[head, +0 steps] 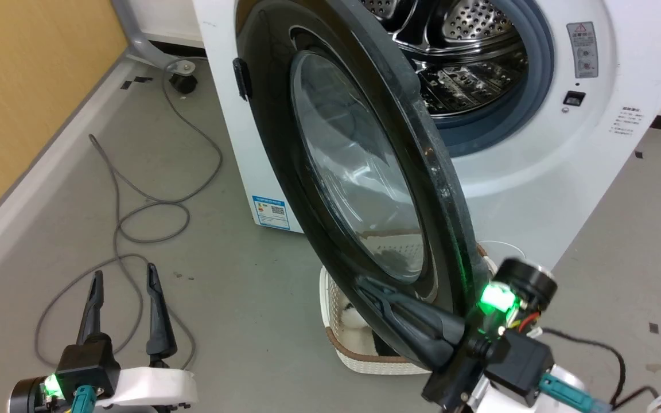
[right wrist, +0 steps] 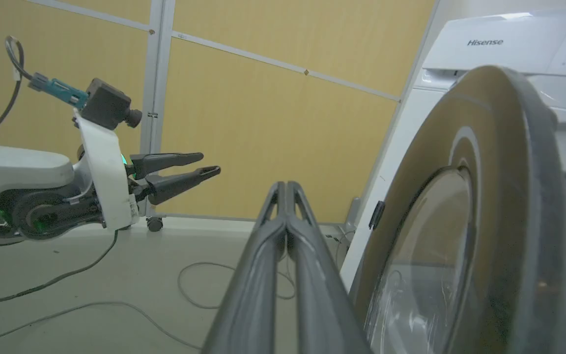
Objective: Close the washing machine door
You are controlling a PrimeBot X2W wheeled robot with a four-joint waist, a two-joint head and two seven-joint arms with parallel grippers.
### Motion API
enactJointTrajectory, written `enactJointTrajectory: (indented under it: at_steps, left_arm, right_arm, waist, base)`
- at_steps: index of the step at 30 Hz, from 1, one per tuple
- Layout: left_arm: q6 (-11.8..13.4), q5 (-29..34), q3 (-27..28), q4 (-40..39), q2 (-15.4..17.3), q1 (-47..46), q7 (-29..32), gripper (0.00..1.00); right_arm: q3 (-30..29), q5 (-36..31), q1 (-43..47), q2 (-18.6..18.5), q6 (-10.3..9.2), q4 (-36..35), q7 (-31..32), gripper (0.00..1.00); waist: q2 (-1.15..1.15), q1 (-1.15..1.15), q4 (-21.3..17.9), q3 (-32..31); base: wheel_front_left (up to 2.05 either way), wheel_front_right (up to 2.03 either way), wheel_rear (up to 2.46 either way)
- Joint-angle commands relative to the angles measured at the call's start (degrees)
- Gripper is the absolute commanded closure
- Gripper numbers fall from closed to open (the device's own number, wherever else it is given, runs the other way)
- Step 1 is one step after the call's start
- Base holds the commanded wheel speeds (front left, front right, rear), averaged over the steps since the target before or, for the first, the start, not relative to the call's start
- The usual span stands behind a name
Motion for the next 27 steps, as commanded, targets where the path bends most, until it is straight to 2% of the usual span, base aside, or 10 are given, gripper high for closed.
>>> enactJointTrajectory:
  at_steps: [1,12,20,27]
  left_arm:
    - [-0.66,0.62,0.43,-0.20,-0.39,0.18,-0.24,0.00]
    - [-2.17,2.13,1.53,-0.48,-1.77,-0.08,-0.24,0.00]
    - [-2.53,4.45,0.31,-0.99,-1.90,-1.53,-0.24,0.00]
    - [-2.58,4.38,-0.12,-1.34,-2.32,-3.46,-0.24,0.00]
  right_arm:
    - [0.09,-0.06,1.58,-0.56,-0.05,1.67,-0.26,1.00]
    - [-4.60,1.26,6.11,-0.53,-0.05,8.60,-0.26,1.00]
    - [-13.48,1.43,6.35,0.89,-0.05,11.46,-0.26,1.00]
    - [-21.42,0.82,1.96,1.35,-0.05,15.07,-0.26,1.00]
  waist:
    - [0.00,0.00,-0.26,0.16]
    - [0.00,0.00,-2.40,1.41]
    - [0.00,0.00,-3.68,3.49]
    - [0.00,0.00,-4.38,6.83]
  base:
    - [0.00,0.00,0.00]
    - [0.00,0.00,0.00]
    - [0.00,0.00,0.00]
    - [0.00,0.00,0.00]
